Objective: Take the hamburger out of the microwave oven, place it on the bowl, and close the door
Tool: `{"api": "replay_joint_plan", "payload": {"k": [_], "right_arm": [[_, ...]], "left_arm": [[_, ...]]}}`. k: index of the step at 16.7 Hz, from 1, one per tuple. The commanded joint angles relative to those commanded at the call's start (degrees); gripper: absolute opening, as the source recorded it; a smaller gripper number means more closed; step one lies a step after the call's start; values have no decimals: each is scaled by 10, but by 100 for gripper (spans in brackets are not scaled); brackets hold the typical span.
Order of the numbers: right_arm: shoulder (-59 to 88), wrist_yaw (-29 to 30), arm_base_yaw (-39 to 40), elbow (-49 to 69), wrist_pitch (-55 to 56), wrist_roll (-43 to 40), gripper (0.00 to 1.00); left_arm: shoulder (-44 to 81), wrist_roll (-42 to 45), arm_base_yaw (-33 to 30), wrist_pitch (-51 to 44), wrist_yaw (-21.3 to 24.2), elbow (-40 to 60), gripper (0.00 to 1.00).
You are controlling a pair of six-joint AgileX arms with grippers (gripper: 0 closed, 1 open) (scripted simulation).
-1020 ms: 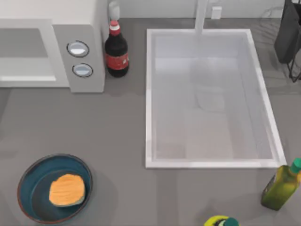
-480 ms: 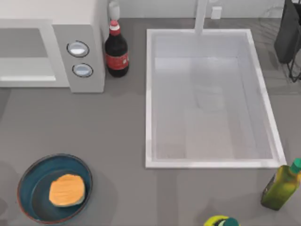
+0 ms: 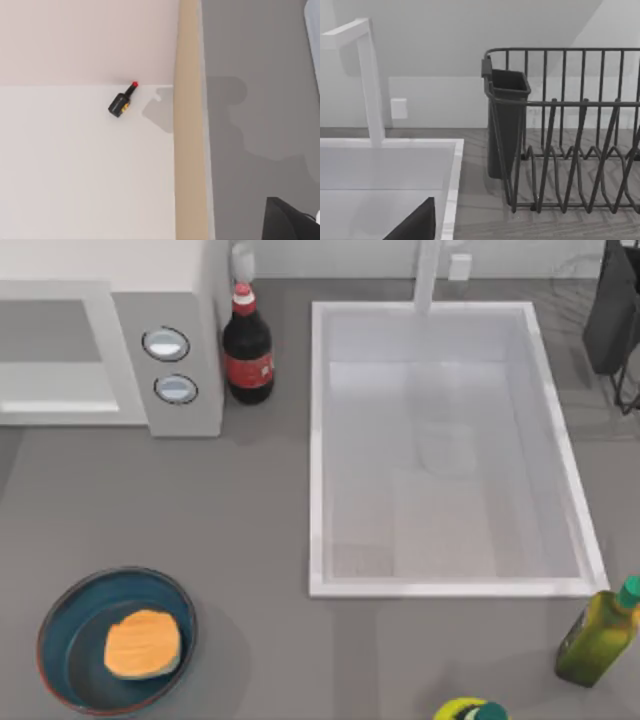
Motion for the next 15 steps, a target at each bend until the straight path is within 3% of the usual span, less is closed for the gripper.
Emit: {"api": "replay_joint_plan", "payload": {"k": [6,15], "right_arm": [[0,0,0,0,0,0,100],[0,0,0,0,0,0,100]], "left_arm": [[-1,2,1,23,-2,-20,0],[63,4,9,208,-2,-146,0]]}}
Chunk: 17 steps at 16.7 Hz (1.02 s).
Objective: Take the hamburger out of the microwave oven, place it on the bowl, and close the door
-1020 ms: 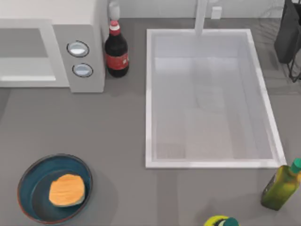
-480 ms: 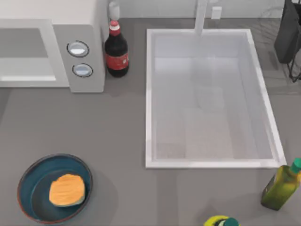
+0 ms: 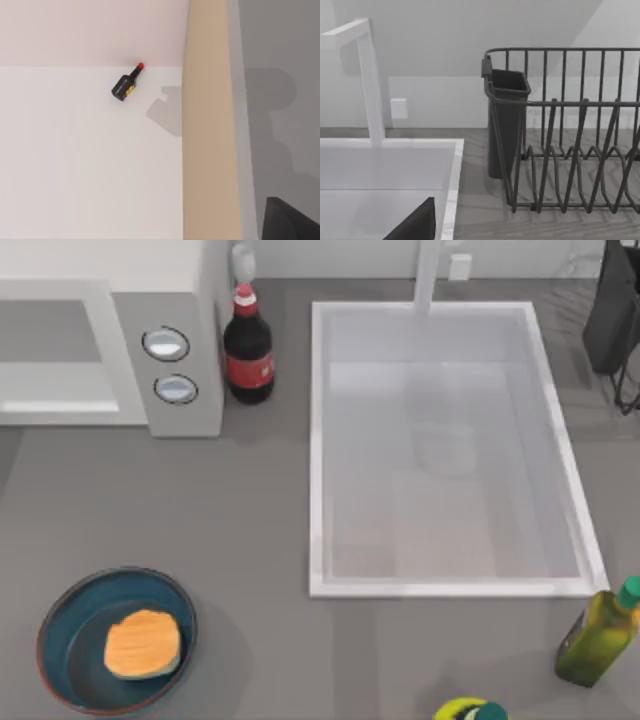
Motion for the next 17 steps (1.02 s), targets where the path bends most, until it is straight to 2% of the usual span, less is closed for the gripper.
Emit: {"api": "replay_joint_plan", "payload": {"k": [6,10,17], "right_arm": [[0,0,0,0,0,0,100],[0,0,0,0,0,0,100],[0,0,0,0,0,0,100]], "left_arm": [[2,-3,-5,10,3,-6,0],[-43,-36,-1,48,-22,-23,0],[-181,-107,-72,124,-37,-138,0]]}}
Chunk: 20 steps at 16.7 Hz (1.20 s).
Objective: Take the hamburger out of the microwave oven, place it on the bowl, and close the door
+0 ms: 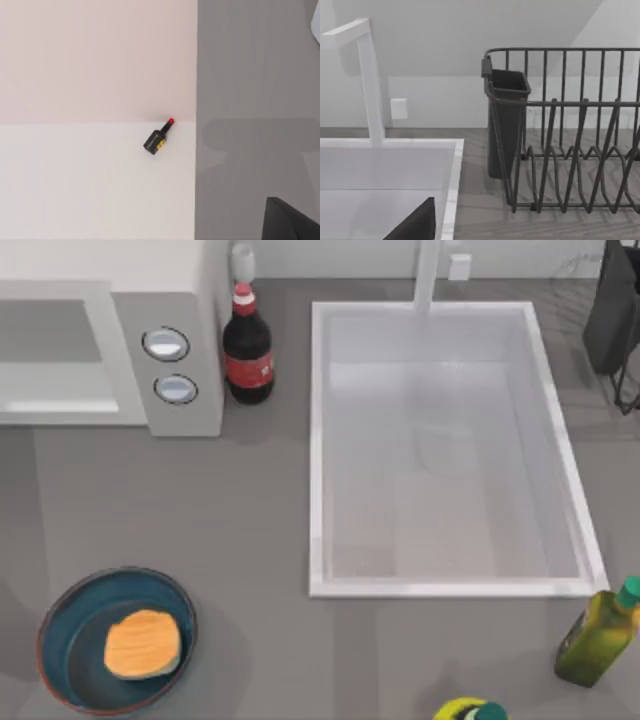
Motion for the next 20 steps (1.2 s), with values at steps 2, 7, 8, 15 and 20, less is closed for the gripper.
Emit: {"api": "replay_joint_plan", "payload": {"k": [2,7,8,15,20], "right_arm": [[0,0,0,0,0,0,100],[0,0,0,0,0,0,100],[0,0,0,0,0,0,100],[0,0,0,0,0,0,100],[0,0,0,0,0,0,100]], "left_arm": [[-12,-6,-17,3,-2,-42,0],[5,-2,-31,-9,-7,-90,0],[5,-2,-31,-9,-7,-90,0],[-74,-62,-51,9,-48,-100,0],[-181,-143,-139,30,-100,-186,0]]}}
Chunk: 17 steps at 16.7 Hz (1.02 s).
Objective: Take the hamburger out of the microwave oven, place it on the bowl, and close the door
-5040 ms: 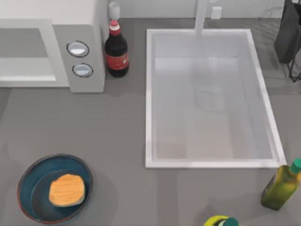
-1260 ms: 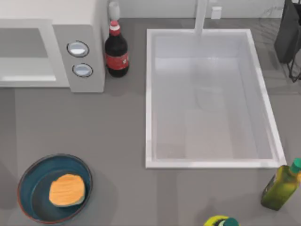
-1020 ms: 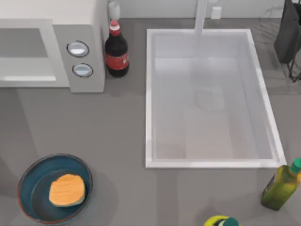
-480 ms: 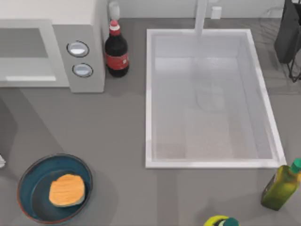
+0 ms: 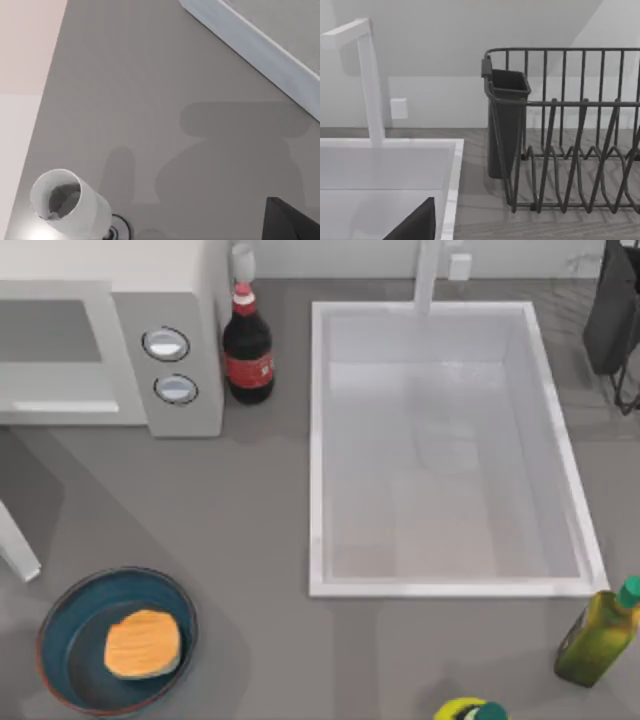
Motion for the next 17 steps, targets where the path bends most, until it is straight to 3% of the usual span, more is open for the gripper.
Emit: {"api": "replay_joint_plan", "payload": {"k": [4,10,13,17], "right_arm": [[0,0,0,0,0,0,100],[0,0,0,0,0,0,100],[0,0,0,0,0,0,100],[0,0,0,0,0,0,100]], "left_arm": [[-9,-10,-56,14,-15,-37,0],[-13,-18,-66,14,-22,-39,0],[-38,-61,-124,14,-65,-54,0],[-89,-147,-260,13,-151,-84,0]]}}
